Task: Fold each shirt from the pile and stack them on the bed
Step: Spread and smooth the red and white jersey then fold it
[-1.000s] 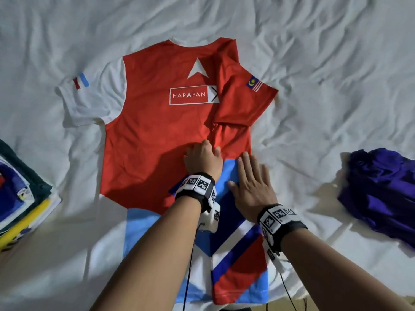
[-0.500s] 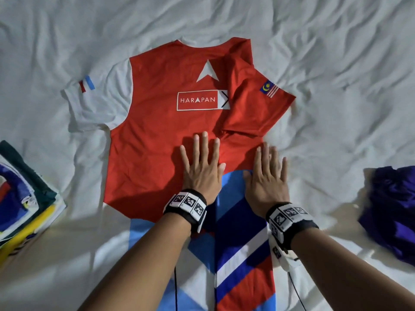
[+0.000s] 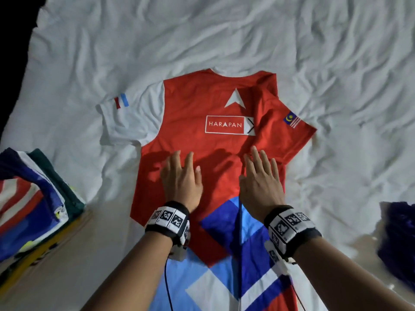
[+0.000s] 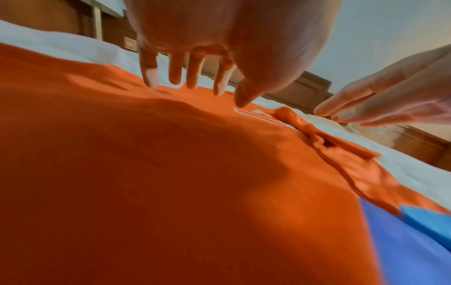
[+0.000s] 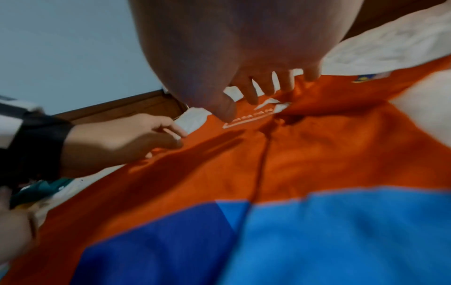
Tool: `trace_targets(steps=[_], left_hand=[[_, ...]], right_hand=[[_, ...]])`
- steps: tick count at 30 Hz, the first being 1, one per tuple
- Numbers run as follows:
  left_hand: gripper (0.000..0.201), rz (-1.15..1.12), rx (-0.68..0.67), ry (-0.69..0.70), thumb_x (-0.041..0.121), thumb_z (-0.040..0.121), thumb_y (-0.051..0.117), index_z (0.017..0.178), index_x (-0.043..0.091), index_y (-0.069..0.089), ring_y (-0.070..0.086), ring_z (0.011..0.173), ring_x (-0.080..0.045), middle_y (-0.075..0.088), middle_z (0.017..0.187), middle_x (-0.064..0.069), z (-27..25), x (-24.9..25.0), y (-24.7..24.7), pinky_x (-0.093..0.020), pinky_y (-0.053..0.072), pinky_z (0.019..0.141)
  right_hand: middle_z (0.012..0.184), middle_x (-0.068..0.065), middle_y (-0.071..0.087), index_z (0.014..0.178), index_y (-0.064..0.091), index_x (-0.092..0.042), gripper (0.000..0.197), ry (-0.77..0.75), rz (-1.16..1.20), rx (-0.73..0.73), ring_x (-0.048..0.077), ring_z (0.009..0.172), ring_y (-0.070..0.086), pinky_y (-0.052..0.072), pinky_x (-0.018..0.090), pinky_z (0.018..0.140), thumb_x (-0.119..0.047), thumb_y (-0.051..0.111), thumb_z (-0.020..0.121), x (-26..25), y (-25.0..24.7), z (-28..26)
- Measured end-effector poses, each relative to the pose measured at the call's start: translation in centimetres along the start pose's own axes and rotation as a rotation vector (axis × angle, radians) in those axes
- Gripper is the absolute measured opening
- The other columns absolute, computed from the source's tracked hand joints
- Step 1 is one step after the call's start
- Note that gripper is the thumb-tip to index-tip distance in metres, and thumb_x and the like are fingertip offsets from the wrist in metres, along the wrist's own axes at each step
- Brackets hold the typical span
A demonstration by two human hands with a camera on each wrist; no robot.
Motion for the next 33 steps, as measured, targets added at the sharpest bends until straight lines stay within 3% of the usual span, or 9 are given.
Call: trace_targets(steps=[3,7,9,14,17,20,22,26,33], left_hand=[[0.044,-0.062,0.091,-0.221,0.027,0.084,0.066,0.126,0.014,0.058,0.052,0.112,-0.042,0.053,0.122,-0.02,2.0,-2.9,-2.2,-0.052,0.044,0.09],[0.054,-0.119,-0.078,-0.628,0.038,0.09,0.062,0.132,0.008,0.045,0.043,0.125,-0.041,0.045,0.134,-0.02,4.4,-6.2,-3.8,-0.054,0.04,0.098],[0.056,-0.144,-0.157,-0.741,0.045,0.093,0.057,0.132,0.007,0.044,0.04,0.13,-0.04,0.045,0.138,-0.019,5.7,-7.8,-3.7,-0.056,0.038,0.103],[0.044,-0.136,-0.252,-0.657,0.041,0.098,0.053,0.132,0.014,0.049,0.045,0.129,-0.034,0.055,0.134,-0.013,7.8,-8.2,-3.2,-0.051,0.038,0.103],[0.04,-0.084,-0.274,-0.627,0.039,0.099,0.051,0.131,0.014,0.054,0.047,0.128,-0.032,0.059,0.131,-0.01,8.1,-8.4,-3.0,-0.049,0.038,0.101],[0.036,-0.103,-0.277,-0.624,0.038,0.099,0.052,0.125,0.013,0.058,0.048,0.127,-0.031,0.062,0.126,-0.009,8.4,-8.8,-2.8,-0.049,0.039,0.101],[0.032,-0.146,-0.267,-0.627,0.037,0.098,0.052,0.119,0.015,0.061,0.05,0.125,-0.032,0.065,0.122,-0.009,8.4,-9.2,-2.8,-0.047,0.038,0.101],[0.028,-0.221,-0.189,-0.603,0.041,0.097,0.056,0.106,0.016,0.063,0.056,0.112,-0.033,0.069,0.108,-0.008,7.6,-9.6,-3.0,-0.045,0.042,0.095],[0.024,-0.362,0.027,-0.469,0.036,0.095,0.06,0.096,0.012,0.066,0.064,0.088,-0.033,0.067,0.093,-0.005,5.3,-5.9,-4.0,-0.044,0.051,0.074]], right_hand=[[0.164,0.017,0.027,0.145,0.046,-0.007,0.051,-0.101,0.042,-0.032,0.037,0.152,0.025,0.026,0.051,0.121,-0.023,0.054,0.096,-4.3,-0.8,4.5],[0.141,0.011,0.049,0.132,0.054,-0.013,0.037,-0.136,-0.008,-0.062,0.034,0.129,0.043,0.039,0.047,0.104,-0.028,0.05,0.099,-10.2,-1.1,11.2],[0.13,0.009,0.053,0.127,0.059,-0.016,0.032,-0.137,-0.012,-0.08,0.034,0.121,0.047,0.044,0.048,0.098,-0.031,0.049,0.1,-12.5,-0.7,14.6],[0.128,0.012,0.058,0.129,0.06,-0.017,0.032,-0.12,0.052,-0.122,0.037,0.117,0.057,0.051,0.044,0.088,-0.03,0.048,0.102,-16.0,0.4,22.8],[0.128,0.018,0.061,0.142,0.044,-0.019,0.041,-0.059,0.085,-0.128,0.041,0.113,0.061,0.046,0.044,0.081,-0.026,0.048,0.101,-17.8,0.6,27.2],[0.125,0.015,0.062,0.15,0.029,-0.031,0.051,-0.059,0.056,-0.129,0.041,0.106,0.063,0.045,0.045,0.078,-0.03,0.043,0.101,-19.0,1.1,30.3],[0.119,0.014,0.061,0.141,0.035,-0.033,0.04,-0.075,0.018,-0.121,0.041,0.101,0.064,0.045,0.043,0.074,-0.035,0.041,0.102,-19.4,1.6,31.4],[0.112,0.011,0.064,0.117,0.051,-0.024,0.017,-0.065,0.006,-0.084,0.037,0.094,0.063,0.044,0.04,0.07,-0.03,0.044,0.102,-19.9,1.7,32.0],[0.115,0.012,0.063,0.112,0.056,-0.018,0.019,-0.1,0.025,-0.063,0.037,0.099,0.062,0.042,0.038,0.073,-0.03,0.047,0.102,-18.7,-1.3,31.2]])
Point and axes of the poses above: each hand's wrist, its own z-axis towards the middle knuckle, its own y-axis out of the palm, x = y × z, the point moved 2 cm from there along z, towards the middle knuckle
